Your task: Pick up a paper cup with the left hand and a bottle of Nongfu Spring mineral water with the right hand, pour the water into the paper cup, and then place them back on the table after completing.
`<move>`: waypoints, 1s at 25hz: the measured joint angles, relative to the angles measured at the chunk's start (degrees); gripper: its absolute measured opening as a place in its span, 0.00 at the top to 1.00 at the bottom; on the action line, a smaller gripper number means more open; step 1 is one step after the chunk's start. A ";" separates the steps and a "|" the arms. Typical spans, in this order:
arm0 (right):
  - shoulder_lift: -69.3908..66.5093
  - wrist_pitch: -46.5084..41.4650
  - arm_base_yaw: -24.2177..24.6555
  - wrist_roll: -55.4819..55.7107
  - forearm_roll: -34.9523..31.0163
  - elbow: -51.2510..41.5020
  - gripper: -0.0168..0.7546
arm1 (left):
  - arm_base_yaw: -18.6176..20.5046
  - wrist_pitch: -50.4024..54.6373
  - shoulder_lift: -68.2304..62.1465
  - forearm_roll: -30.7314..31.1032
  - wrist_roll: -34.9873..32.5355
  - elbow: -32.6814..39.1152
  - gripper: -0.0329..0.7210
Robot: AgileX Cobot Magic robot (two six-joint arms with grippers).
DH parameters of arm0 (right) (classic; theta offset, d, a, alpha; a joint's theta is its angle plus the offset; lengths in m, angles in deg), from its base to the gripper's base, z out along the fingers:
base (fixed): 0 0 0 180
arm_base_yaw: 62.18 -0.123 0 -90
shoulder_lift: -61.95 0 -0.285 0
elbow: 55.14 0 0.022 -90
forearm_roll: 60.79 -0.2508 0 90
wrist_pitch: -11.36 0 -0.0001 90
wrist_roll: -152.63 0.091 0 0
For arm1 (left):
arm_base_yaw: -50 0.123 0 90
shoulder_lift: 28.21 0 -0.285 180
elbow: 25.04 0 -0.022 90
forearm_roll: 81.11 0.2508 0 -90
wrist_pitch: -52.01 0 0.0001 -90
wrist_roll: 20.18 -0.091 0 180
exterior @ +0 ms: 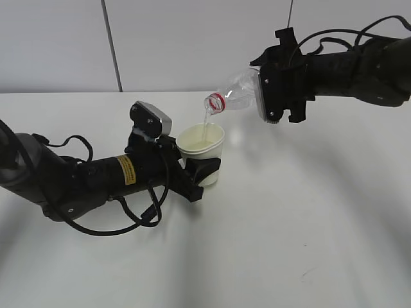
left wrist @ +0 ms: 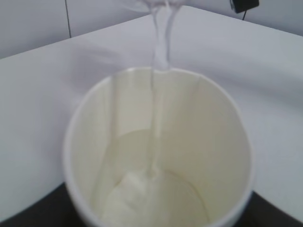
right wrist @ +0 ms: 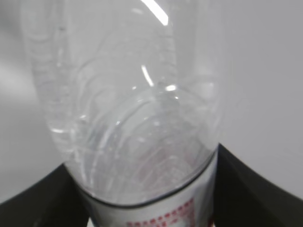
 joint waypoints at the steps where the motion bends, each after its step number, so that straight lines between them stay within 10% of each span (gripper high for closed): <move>1: 0.00 0.00 0.00 0.00 0.00 0.00 0.35 | 0.00 0.00 0.00 0.00 0.00 0.00 0.42; 25: 0.00 -0.09 0.00 5.68 -0.14 0.00 0.35 | 0.00 -0.34 0.00 -0.75 0.00 0.00 0.42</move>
